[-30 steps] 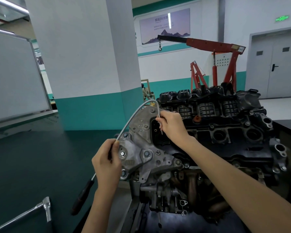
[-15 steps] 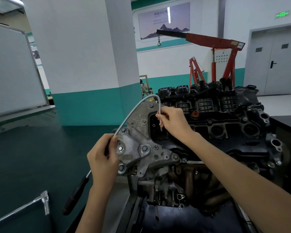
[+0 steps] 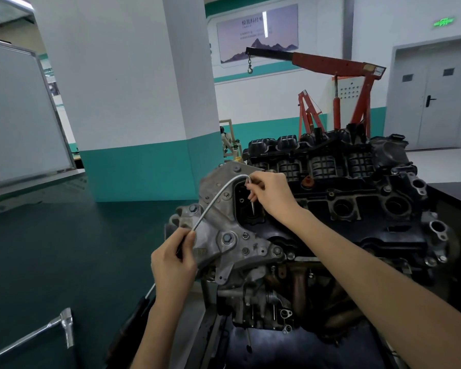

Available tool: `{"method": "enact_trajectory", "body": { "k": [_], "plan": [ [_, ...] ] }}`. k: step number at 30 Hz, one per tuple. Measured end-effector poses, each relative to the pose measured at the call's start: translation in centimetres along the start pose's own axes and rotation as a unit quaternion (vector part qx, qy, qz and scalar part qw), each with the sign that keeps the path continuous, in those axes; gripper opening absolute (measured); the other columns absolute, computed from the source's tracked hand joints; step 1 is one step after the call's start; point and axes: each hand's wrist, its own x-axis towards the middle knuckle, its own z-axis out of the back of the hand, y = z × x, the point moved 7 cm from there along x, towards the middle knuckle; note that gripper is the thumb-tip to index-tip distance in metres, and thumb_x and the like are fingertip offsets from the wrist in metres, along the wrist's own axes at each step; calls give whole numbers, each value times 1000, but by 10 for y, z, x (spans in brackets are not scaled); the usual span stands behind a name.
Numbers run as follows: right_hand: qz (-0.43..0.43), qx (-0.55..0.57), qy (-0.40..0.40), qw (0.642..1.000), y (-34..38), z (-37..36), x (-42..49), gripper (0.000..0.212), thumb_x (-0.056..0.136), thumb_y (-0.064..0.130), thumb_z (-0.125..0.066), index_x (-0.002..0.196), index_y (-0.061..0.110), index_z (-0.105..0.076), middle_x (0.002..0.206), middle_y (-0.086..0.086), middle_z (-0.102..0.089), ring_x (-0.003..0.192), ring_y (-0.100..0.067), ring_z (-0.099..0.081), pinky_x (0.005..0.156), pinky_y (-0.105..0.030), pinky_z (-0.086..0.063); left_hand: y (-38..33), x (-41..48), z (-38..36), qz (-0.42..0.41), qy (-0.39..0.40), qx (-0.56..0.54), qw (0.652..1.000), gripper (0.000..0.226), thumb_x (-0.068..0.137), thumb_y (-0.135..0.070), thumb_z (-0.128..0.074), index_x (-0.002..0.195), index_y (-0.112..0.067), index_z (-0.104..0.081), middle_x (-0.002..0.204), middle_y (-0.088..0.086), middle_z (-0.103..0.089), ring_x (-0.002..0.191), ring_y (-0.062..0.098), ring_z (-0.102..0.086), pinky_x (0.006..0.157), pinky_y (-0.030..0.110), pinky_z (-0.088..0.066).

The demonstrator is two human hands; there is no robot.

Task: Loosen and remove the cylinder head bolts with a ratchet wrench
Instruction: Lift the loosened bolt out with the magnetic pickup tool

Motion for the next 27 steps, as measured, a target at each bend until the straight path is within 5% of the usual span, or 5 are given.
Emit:
{"method": "enact_trajectory", "body": {
  "k": [11,15,20,27],
  "plan": [
    [72,48,-77,993,46,30,4,13,89,-3,-56,88,-1,-69,62,-5,-62,50,-4,-60,59,-16,-53,-34,14,31,-67,-65,-28,995,22,93,-11,-52,74,-23,-54,62,-9,-53,50,7,-42,48,12,-29],
    [83,50,-76,992,58,35,3,13,89,-3,-56,92,-4,-69,65,-7,-63,48,-4,-59,60,-18,-54,-41,13,38,-68,-71,-27,995,25,93,-12,-52,75,-28,-50,63,-22,-52,51,-1,-41,50,7,-28],
    [112,50,-88,989,78,48,1,14,90,-1,-57,95,-3,-70,70,-10,-65,55,-14,-64,62,-20,-56,-49,12,46,-76,-82,-38,993,25,94,-16,-50,76,-33,-48,66,-7,-49,50,5,-35,48,12,-25],
    [141,45,-97,984,85,53,-3,13,89,-2,-57,92,-3,-70,68,-11,-65,53,-10,-61,61,-18,-54,-55,11,54,-76,-81,-54,992,24,95,-17,-50,77,-33,-49,61,-17,-49,48,1,-36,48,10,-24]
  ]
}}
